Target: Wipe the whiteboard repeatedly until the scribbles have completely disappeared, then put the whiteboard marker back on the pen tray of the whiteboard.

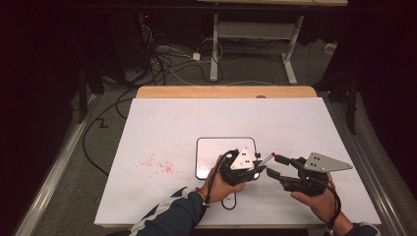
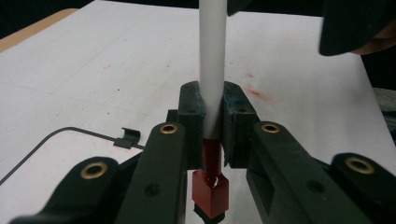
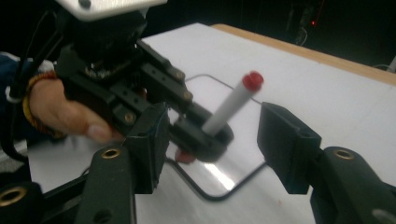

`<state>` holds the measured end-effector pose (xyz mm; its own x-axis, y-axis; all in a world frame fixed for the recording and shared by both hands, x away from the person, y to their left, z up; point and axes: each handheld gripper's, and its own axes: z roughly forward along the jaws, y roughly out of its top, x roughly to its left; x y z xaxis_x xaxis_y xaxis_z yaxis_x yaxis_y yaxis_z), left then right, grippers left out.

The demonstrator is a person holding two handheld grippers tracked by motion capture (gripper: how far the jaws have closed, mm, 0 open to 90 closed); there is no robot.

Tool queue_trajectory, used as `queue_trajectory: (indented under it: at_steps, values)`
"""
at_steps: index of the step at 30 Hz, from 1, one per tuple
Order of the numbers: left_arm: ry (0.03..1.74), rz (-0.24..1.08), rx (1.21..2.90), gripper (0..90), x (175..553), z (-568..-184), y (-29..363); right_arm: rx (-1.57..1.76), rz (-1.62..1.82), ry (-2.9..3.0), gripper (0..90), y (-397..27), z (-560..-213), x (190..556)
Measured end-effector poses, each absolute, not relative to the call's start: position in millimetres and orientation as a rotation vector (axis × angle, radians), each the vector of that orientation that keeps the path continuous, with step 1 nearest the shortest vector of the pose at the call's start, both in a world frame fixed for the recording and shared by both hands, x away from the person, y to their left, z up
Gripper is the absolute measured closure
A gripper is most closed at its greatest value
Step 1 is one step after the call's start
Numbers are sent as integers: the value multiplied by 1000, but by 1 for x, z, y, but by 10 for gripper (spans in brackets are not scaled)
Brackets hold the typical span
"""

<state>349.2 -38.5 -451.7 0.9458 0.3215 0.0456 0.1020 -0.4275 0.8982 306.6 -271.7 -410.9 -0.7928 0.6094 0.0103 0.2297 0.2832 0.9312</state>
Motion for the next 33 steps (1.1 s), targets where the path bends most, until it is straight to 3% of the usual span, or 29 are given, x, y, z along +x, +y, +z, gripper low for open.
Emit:
queue_trajectory:
  at_steps: [5, 10, 17, 26, 33]
  values:
    - [278, 276, 1978, 785, 340, -447, -40, 765, 1533, 2213, 589, -263, -410, 309]
    - [260, 289, 1973, 785, 333, -444, -43, 749, 1540, 2198, 772, -262, -406, 307]
    - [261, 322, 1984, 763, 329, -443, -42, 716, 1548, 2211, 812, -257, -403, 305]
    - [336, 461, 2034, 337, 315, -436, -7, 731, 1576, 2169, 812, -265, -389, 301]
    - [494, 593, 2021, 246, 304, -432, 69, 857, 1483, 2196, 813, -278, -383, 309]
